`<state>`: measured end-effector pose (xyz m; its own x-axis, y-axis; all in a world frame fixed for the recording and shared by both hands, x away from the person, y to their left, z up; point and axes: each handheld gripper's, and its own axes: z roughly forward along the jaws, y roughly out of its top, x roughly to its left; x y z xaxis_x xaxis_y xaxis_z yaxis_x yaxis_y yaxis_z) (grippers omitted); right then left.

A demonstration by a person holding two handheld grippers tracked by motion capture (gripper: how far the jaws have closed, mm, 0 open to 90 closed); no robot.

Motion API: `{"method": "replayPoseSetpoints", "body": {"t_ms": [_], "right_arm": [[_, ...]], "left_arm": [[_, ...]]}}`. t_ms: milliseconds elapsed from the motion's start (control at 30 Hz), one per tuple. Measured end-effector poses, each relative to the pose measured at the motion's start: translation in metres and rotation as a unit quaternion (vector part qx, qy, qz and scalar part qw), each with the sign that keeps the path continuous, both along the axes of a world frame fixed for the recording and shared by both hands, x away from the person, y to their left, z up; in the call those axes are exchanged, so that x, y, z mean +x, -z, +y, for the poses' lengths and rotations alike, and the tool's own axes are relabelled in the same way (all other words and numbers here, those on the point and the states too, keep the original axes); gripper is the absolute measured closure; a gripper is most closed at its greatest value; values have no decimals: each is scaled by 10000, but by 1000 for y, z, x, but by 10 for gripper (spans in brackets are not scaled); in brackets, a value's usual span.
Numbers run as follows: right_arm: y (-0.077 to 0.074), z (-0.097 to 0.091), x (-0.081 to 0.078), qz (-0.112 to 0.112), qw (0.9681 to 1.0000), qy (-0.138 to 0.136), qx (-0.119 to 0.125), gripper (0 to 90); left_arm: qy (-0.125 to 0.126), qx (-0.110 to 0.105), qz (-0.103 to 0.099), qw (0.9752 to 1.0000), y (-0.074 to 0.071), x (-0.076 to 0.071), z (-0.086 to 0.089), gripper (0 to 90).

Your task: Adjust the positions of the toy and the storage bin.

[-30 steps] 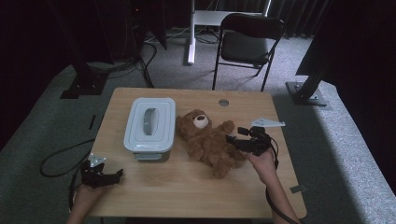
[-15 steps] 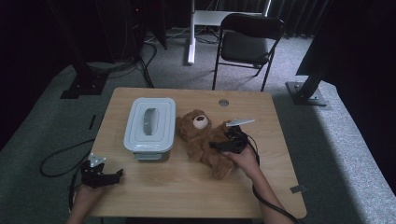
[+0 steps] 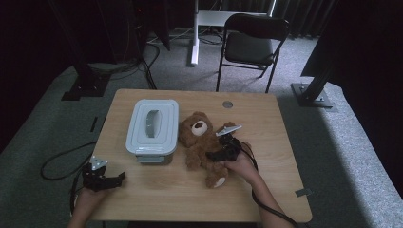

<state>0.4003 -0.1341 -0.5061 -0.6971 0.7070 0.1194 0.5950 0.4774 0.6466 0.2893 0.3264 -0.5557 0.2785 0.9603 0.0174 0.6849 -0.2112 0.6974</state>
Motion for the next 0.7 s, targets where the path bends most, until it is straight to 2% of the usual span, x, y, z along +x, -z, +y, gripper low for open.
{"method": "replayPoseSetpoints", "body": {"t_ms": [67, 100, 167, 200, 267, 333, 433, 533, 600, 633, 700], "right_arm": [[0, 3, -3, -86, 9999, 20, -96, 247], [0, 4, -5, -172, 9998, 62, -124, 317], [0, 3, -8, -370, 9992, 108, -79, 429], [0, 3, -8, -370, 9992, 108, -79, 429], [-3, 1, -12, -501, 9987, 90, -46, 559], [-6, 0, -13, -590, 9982, 134, 21, 629], [-12, -7, -13, -675, 9969, 350, 204, 687], [-17, -16, -12, -754, 9939, 671, 434, 700], [-17, -19, -11, -765, 9932, 737, 469, 704], [-21, -28, -9, -870, 9896, 1031, 492, 704], [-25, -38, -5, -919, 9857, 1308, 524, 703]], "left_arm": [[0, 1, 3, 10000, 0, 0, 0, 15], [1, 2, 4, 10000, 0, 0, 0, 15], [1, 1, 4, 10000, 0, 0, 0, 15], [1, 1, 4, 10000, 0, 0, 0, 15], [1, 1, 4, 10000, 0, 0, 0, 15], [0, 1, 4, 10000, 0, 0, 0, 15], [0, 0, 4, 10000, 0, 0, 0, 15], [0, -1, 4, 10000, 0, 0, 0, 15], [1, 0, 4, 10000, 0, 0, 0, 15], [0, 0, 4, 10000, 0, 0, 0, 15], [1, 0, 5, 10000, 0, 0, 0, 15]]}}
